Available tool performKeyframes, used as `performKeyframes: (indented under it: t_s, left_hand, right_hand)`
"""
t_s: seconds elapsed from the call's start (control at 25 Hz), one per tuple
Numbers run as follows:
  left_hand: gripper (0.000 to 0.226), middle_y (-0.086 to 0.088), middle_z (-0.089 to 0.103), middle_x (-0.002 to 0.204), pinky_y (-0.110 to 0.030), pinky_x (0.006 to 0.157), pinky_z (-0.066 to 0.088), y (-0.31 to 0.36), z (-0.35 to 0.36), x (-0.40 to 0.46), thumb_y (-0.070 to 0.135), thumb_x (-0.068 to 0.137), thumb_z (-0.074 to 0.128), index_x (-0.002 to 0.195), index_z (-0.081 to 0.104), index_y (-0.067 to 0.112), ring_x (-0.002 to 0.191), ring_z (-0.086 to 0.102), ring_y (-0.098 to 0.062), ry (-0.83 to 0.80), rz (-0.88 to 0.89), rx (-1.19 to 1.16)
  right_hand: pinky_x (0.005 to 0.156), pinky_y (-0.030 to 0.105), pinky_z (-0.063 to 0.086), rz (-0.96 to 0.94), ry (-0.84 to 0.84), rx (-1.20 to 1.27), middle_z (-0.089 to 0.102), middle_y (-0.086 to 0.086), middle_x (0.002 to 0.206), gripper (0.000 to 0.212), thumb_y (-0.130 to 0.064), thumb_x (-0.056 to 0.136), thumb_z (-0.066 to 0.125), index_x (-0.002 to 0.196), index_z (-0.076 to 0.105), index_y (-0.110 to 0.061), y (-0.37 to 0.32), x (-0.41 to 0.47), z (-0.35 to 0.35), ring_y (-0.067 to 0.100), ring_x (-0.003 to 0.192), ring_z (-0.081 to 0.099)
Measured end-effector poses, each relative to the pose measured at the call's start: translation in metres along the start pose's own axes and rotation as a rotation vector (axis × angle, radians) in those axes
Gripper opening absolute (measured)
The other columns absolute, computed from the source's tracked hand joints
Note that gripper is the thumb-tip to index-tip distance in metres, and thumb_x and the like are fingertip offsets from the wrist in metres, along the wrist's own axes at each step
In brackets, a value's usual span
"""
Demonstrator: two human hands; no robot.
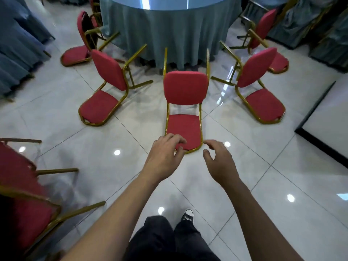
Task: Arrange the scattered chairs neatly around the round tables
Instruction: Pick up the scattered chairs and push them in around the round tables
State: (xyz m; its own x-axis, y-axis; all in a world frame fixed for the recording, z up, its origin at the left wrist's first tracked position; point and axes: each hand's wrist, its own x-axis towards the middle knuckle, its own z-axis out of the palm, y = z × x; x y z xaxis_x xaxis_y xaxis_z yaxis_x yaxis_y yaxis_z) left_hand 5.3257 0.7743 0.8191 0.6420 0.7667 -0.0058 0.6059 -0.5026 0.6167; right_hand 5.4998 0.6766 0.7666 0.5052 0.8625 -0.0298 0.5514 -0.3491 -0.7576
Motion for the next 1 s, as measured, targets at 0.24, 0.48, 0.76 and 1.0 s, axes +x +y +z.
performKeyframes:
  t_s: [0.24,0.48,0.76,1.0]
  left_hand:
    - [0.025,0.005,0.061,0.117,-0.042,0.101,0.041,-0.058,0.019,0.137,0.018,0.096,0.052,0.117,0.064,0.023,0.108,0.053,-0.02,-0.047,-0.111,-0.016]
    - [0.037,0.002,0.057,0.129,-0.042,0.105,0.041,-0.149,0.066,0.263,0.017,0.095,0.052,0.131,0.057,0.023,0.118,0.052,-0.021,-0.154,-0.204,-0.047]
    - [0.044,0.011,0.054,0.133,-0.028,0.1,0.042,-0.296,0.211,0.35,0.019,0.096,0.053,0.137,0.053,0.035,0.119,0.051,-0.007,-0.169,-0.492,-0.252]
    - [0.05,-0.001,0.052,0.14,-0.031,0.099,0.042,-0.465,0.412,0.399,0.022,0.097,0.055,0.146,0.046,0.029,0.12,0.05,-0.014,-0.187,-0.496,-0.159]
  right_hand:
    - [0.089,0.023,0.038,0.105,-0.093,-0.04,0.059,-0.003,0.124,0.031,-0.02,0.098,0.057,0.129,0.06,-0.026,0.035,0.147,0.014,0.011,0.114,0.056]
    - [0.087,0.026,0.038,0.292,-0.128,-0.071,0.056,-0.003,0.126,0.033,-0.023,0.099,0.054,0.132,0.056,-0.03,0.102,0.274,0.062,0.011,0.115,0.057]
    - [0.085,0.027,0.04,0.416,-0.227,-0.122,0.056,-0.001,0.123,0.036,-0.023,0.098,0.054,0.133,0.053,-0.031,0.251,0.384,0.183,0.011,0.109,0.058]
    - [0.09,0.04,0.05,0.424,-0.259,-0.145,0.055,0.006,0.12,0.044,-0.025,0.096,0.057,0.139,0.048,-0.031,0.457,0.448,0.338,0.02,0.104,0.06]
